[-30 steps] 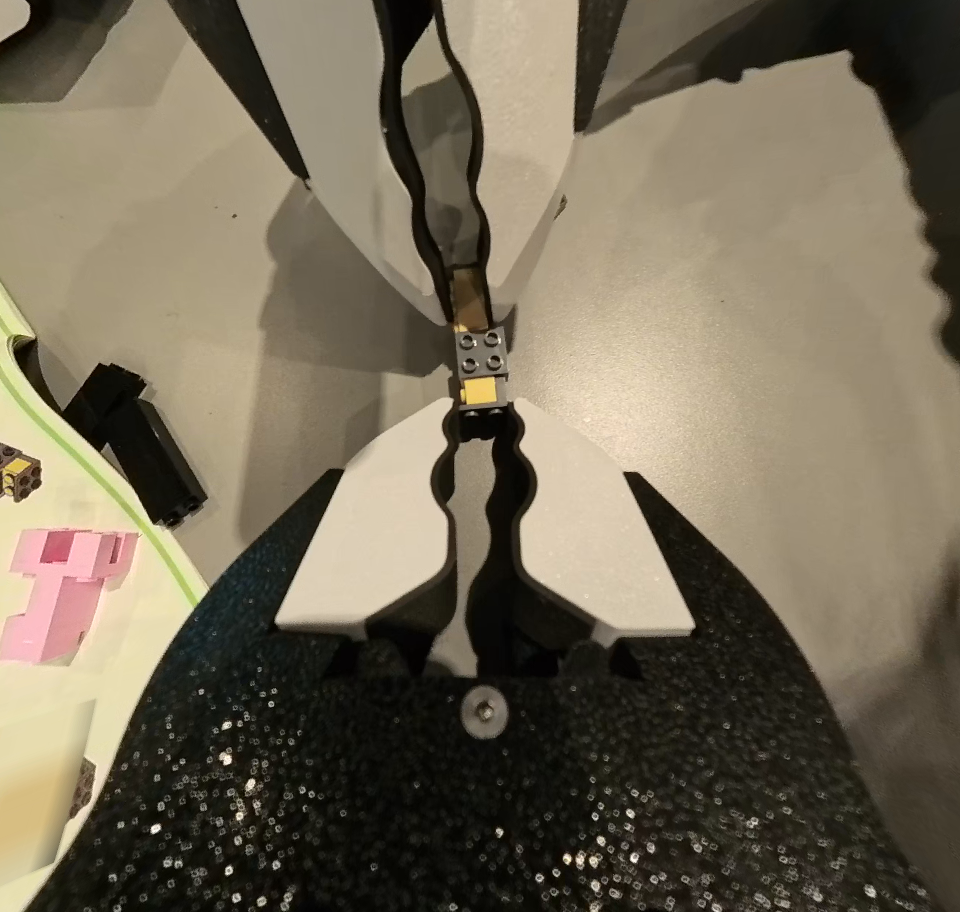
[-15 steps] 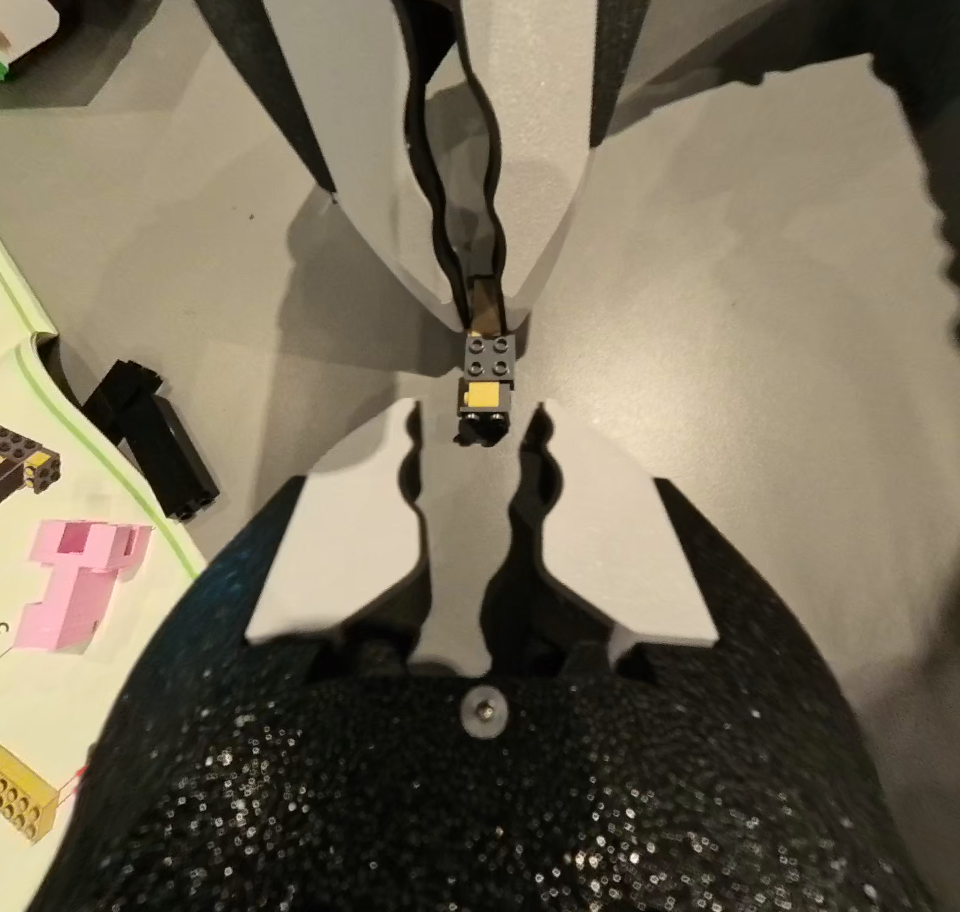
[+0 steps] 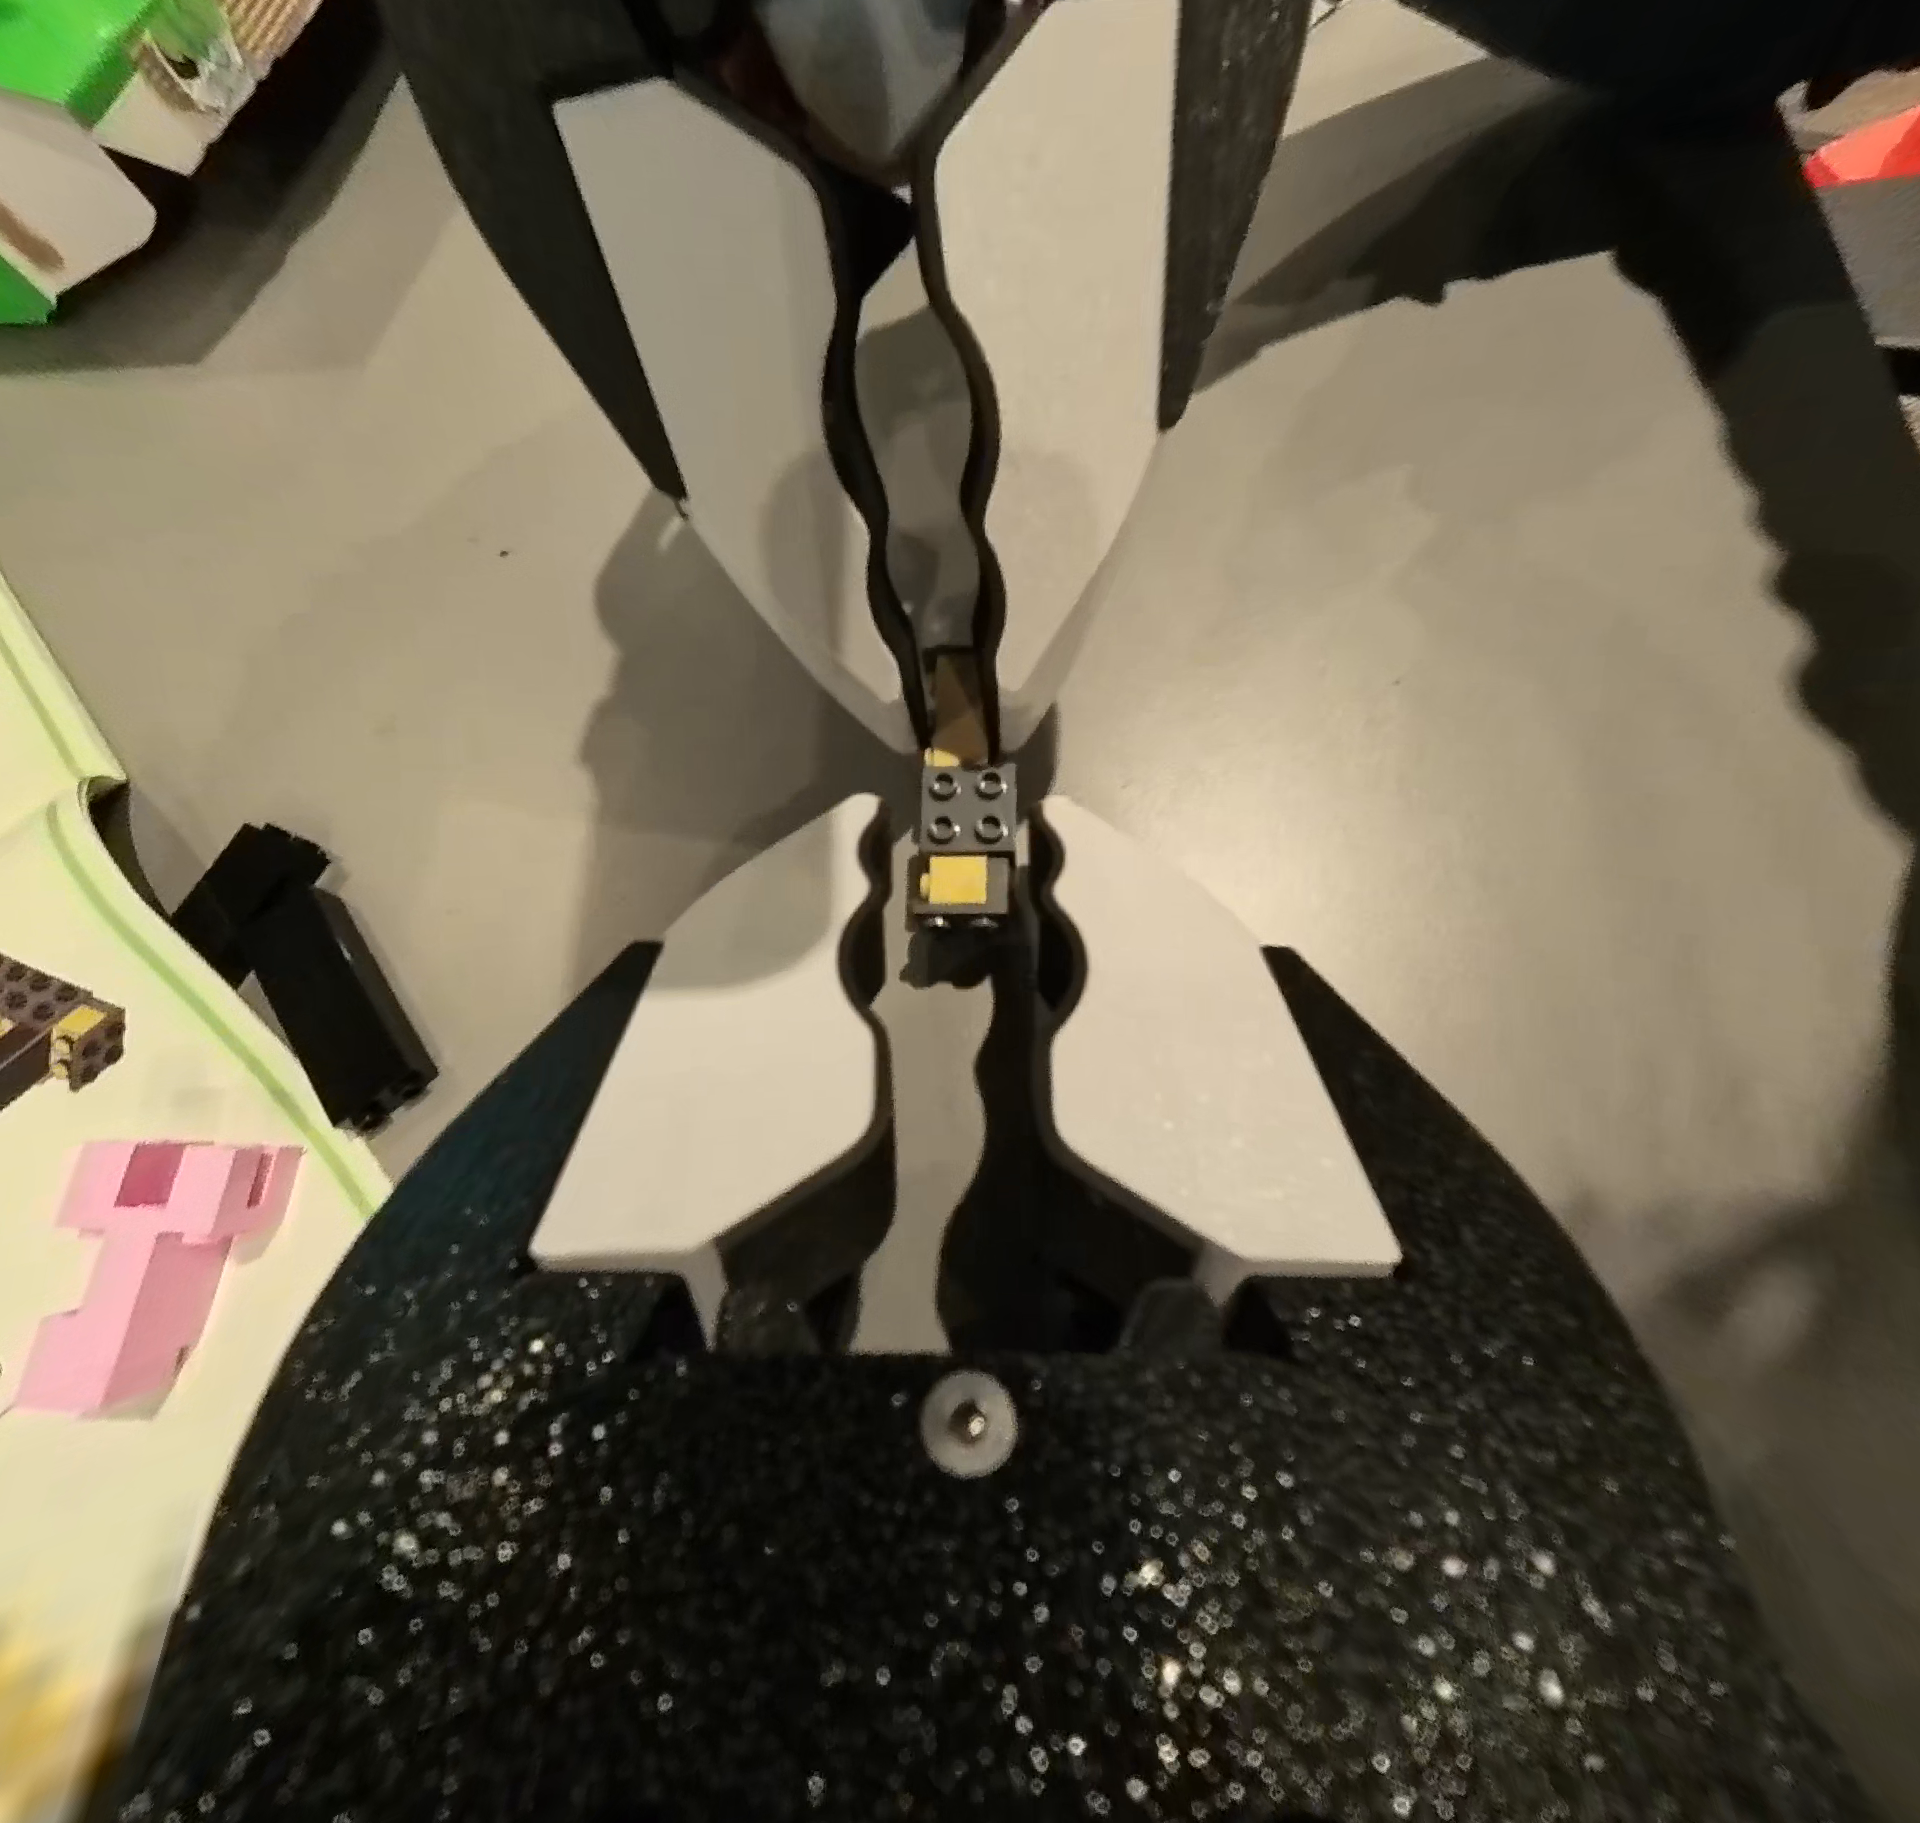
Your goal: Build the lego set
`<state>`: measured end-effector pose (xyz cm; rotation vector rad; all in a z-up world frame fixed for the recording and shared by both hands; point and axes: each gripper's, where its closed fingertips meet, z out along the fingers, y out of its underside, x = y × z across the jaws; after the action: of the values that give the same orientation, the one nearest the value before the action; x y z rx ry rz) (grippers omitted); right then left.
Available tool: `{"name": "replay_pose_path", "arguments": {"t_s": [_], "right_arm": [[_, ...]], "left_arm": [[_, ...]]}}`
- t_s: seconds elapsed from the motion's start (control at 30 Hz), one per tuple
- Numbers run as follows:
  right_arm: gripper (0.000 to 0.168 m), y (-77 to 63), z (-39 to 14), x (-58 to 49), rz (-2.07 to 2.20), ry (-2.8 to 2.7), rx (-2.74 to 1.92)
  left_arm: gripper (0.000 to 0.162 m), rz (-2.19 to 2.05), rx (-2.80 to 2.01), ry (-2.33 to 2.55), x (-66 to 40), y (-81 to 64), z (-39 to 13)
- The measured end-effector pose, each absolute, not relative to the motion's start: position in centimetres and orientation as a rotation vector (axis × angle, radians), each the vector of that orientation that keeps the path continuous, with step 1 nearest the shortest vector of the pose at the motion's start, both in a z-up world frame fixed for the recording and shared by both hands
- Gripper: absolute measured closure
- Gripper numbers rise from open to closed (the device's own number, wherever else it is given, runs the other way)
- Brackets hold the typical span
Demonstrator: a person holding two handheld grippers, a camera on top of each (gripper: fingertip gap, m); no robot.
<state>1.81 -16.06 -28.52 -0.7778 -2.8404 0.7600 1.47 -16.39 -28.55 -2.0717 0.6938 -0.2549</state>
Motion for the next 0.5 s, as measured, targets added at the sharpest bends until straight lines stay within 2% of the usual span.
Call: {"name": "replay_pose_path", "arguments": {"t_s": [0.03, 0.23, 0.5], "right_arm": [[0.158, -16.12, -28.45, 1.82, 0.763, -2.839, -0.773], [0.158, -16.32, -28.19, 1.87, 0.767, -2.834, -0.747], [0.158, -16.49, -28.22, 2.0, 0.762, -2.845, -0.741]], "left_arm": [[0.138, -0.253, -2.075, 0.699, 1.48, -16.39, -28.62], [0.145, -0.235, -2.067, 0.736, 1.68, -16.48, -28.73], [0.145, -0.222, -2.052, 0.774, 1.86, -16.66, -28.75]]}}
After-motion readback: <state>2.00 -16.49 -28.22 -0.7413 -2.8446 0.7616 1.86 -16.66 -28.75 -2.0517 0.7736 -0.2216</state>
